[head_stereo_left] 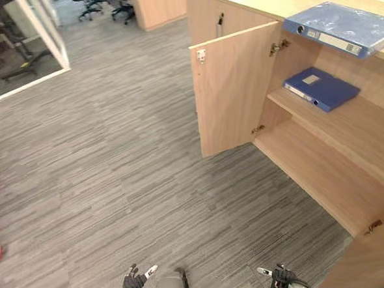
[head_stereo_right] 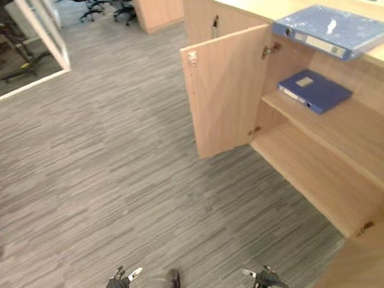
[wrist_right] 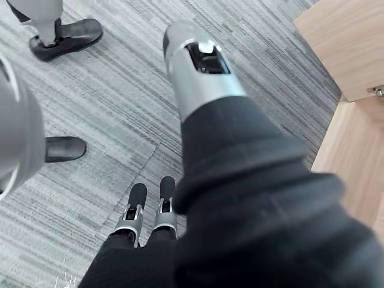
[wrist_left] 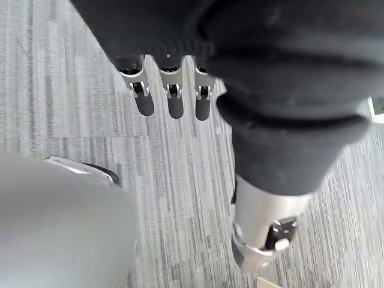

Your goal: Walk over to the cabinet, pick up the folder, carry it to the office cabinet, place the folder inside the office cabinet, then close the office cabinet door

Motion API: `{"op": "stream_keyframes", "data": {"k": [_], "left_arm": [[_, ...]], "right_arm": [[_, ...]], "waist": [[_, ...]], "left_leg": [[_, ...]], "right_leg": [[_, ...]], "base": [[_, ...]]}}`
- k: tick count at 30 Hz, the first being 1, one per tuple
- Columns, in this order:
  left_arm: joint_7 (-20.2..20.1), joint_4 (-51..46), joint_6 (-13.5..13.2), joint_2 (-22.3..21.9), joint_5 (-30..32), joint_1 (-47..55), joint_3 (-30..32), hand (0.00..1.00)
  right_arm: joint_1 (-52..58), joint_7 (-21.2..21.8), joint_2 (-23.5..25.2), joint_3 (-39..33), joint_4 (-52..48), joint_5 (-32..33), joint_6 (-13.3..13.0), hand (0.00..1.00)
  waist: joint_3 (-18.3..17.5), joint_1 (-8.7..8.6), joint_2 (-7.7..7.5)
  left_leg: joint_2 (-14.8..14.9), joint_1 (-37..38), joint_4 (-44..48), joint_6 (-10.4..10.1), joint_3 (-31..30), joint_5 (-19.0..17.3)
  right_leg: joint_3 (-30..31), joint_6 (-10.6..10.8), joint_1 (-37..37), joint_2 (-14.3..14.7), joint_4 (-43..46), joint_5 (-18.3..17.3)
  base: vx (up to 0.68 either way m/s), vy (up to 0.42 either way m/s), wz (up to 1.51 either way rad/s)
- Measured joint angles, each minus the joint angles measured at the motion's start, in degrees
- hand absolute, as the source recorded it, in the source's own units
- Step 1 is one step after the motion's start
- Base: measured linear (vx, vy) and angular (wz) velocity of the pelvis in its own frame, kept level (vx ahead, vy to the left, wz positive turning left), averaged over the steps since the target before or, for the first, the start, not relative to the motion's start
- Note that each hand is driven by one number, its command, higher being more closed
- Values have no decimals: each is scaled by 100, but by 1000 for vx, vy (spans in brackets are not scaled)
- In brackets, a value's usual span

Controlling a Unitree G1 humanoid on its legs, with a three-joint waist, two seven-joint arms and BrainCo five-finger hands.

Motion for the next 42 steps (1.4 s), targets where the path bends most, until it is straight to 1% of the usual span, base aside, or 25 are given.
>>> {"op": "stream_keyframes", "data": {"k": [1, 2, 3, 5, 8, 10, 12, 13, 14, 15, 16, 19, 20, 21, 22, 23, 24, 26, 27, 29, 33, 36, 38, 40, 42], "left_arm": [[9, 6, 1, 0, 4, 6, -6, 0], [26, 19, 4, 38, 16, -28, -21, 0], [27, 0, -6, 99, 43, -43, -74, 0], [30, 2, 3, 134, 51, -74, -94, 0], [34, 1, 5, 225, 126, -55, -240, 0], [35, 0, 7, 249, 169, 41, -288, 0], [39, -8, 7, 254, 166, 73, -309, 0], [41, 16, 12, 278, 177, 80, -333, 0], [37, 27, 16, 288, 200, 94, -349, 0], [25, 20, 20, 316, 316, 182, -413, 0], [18, 33, 28, 350, 395, 278, -442, 0], [21, 102, 77, 377, 410, 417, -445, 0], [17, 128, 93, 396, 408, 428, -452, 0], [16, 220, 99, 441, 406, 376, -453, 0], [14, 234, 109, 463, 406, 364, -452, 0], [6, 227, 107, 524, 403, 367, -450, 0], [10, 381, 126, 444, 409, 300, -453, 0], [12, 408, 124, 353, 414, 285, -448, 0], [12, 413, 126, 354, 415, 238, -430, 0], [12, 414, 124, 359, 429, 218, -424, 0], [11, 433, 125, 379, 435, 170, -425, 0], [11, 414, 120, 426, 433, 149, -425, 0], [10, 415, 126, 461, 409, 216, -426, 0], [18, 404, 120, 459, 363, 285, -382, 0], [26, 382, 119, 457, 357, 286, -353, 0]], "right_arm": [[36, -9, 4, 52, -25, 0, -3, 0], [45, -31, 90, 83, -52, 2, -5, 0], [1, -31, 173, 84, -61, 1, -4, 0], [-29, -27, 303, 80, -69, 3, -4, 0], [-31, 13, 413, 73, -69, -12, 1, 0], [-7, 55, 392, 50, -62, -17, 7, 0], [11, 65, 370, -68, -85, -40, 30, 0], [36, 67, 353, -252, -164, -38, 50, 0], [49, 66, 353, -332, -195, -36, 51, 0], [69, 65, 349, -395, -244, -34, 49, 0], [65, 64, 358, -387, -291, -32, 35, 0], [30, 66, 366, -367, -347, -32, -9, 0], [24, 64, 363, -373, -356, -32, -15, 0], [27, 62, 356, -385, -358, -34, -15, 0], [32, 57, 353, -393, -354, -35, -14, 0], [68, 58, 355, -395, -346, -35, -4, 0], [92, 45, 240, -407, -345, -44, -26, 0], [102, 55, 186, -409, -344, -43, -13, 0], [156, 59, 206, -413, -401, -40, -21, 0], [273, 59, 222, -430, -395, -27, 5, 0], [333, 59, 244, -476, -390, -10, -1, 0], [379, 55, 271, -607, -268, 22, -5, 0], [407, 48, 271, -515, -265, 74, -2, 0], [368, 25, 249, -404, -247, 145, -5, 0], [263, 8, 227, -401, -146, 196, -3, 0]], "waist": [[-3, 1, 6], [21, -12, -127], [-7, -16, -155], [-1, -1, -219], [-17, 105, -237], [-134, 107, -257], [-185, 110, -232], [-178, 97, -234], [-179, 82, -230], [-185, 65, -223], [-182, 60, -200], [-153, 57, -152], [-143, 53, -156], [-109, 31, -204], [-87, 20, -251], [-74, 19, -361], [-17, -6, -232], [-39, -125, -116], [-31, -183, -125], [-65, -191, -143], [-102, -222, -106], [-173, -217, -121], [-177, -211, -152], [-204, -164, -152], [-183, -87, -172]], "left_leg": [[-48, 63, -73, 2, -48, 397], [-176, 184, -80, 53, 37, 704], [-249, 196, -64, 206, 146, 601], [-357, 282, -96, 368, 379, 487], [-557, 840, -420, 579, 743, 345], [-711, 1088, -680, 692, 865, 272], [-837, 1349, -881, 813, 971, 195], [-902, 1614, -1017, 904, 1008, 137], [-917, 1734, -1072, 927, 1035, 123], [-909, 1983, -1224, 935, 1081, 117], [-826, 2188, -1356, 934, 1144, 117], [-501, 2378, -1396, 840, 1337, 58], [-318, 2433, -1393, 744, 1406, -8], [-202, 2524, -1395, 586, 1457, -122], [-216, 2581, -1397, 521, 1491, -175], [-325, 2671, -1399, 455, 1543, -266], [-263, 2784, -1404, 375, 1566, -373], [-107, 2752, -1385, 337, 1641, -405], [-3, 2771, -1413, 263, 1649, -452], [161, 2795, -1429, 176, 1660, -541], [472, 2681, -972, 197, 1687, -742], [833, 1937, 974, 93, 1684, -740], [1117, 1554, 2366, 58, 1693, -318], [1269, 1164, 3297, 75, 1761, -493], [1227, 800, 3357, 149, 1864, -744]], "right_leg": [[65, 90, 62, -33, -14, -19], [183, 240, 152, -193, -28, -54], [203, 485, 104, -386, -12, 83], [330, 691, 32, -598, 73, 277], [627, 704, -20, -968, 501, 499], [783, 710, -327, -1217, 1159, 504], [811, 653, -800, -1508, 2212, 542], [689, 371, -1111, -1822, 3096, 708], [545, 272, -1189, -1947, 3392, 737], [41, 109, -1287, -2198, 3832, 601], [-397, 155, -1422, -2288, 4010, 393], [-955, 295, -1837, -2035, 3835, 36], [-1158, 264, -2084, -1810, 3561, -25], [-1468, 235, -2302, -1658, 3069, 7], [-1590, 190, -2349, -1641, 2765, 97], [-1678, -28, -2373, -1619, 2209, 595], [-1661, -250, -2325, -1545, 2305, 554], [-1661, -238, -2365, -1346, 2244, 428], [-1695, -248, -2369, -1248, 2265, 326], [-1716, -218, -2338, -1066, 2257, 174], [-1720, -221, -2198, -692, 1994, 46], [-1684, -221, -1840, -368, 1414, 62], [-1449, -310, -1464, -148, 1129, 143], [-1076, -426, -1241, -10, 947, 175], [-755, -395, -1125, 10, 783, 256]], "base": [[421, 244, -62], [436, 266, -43], [516, 327, -37], [388, 289, -37], [313, 268, -52], [269, 277, -51], [222, 255, -28], [130, 136, -17], [162, 142, -18], [147, 99, -27], [136, 79, -32], [85, -41, -40], [123, -219, -38], [134, -260, -33], [118, -245, -25], [115, -223, -30], [88, -164, -36], [96, -175, -26], [106, -193, -10], [94, -212, -9], [101, -132, -10], [160, -130, -11], [252, -7, -54], [326, 96, -91], [291, 147, -95]]}}
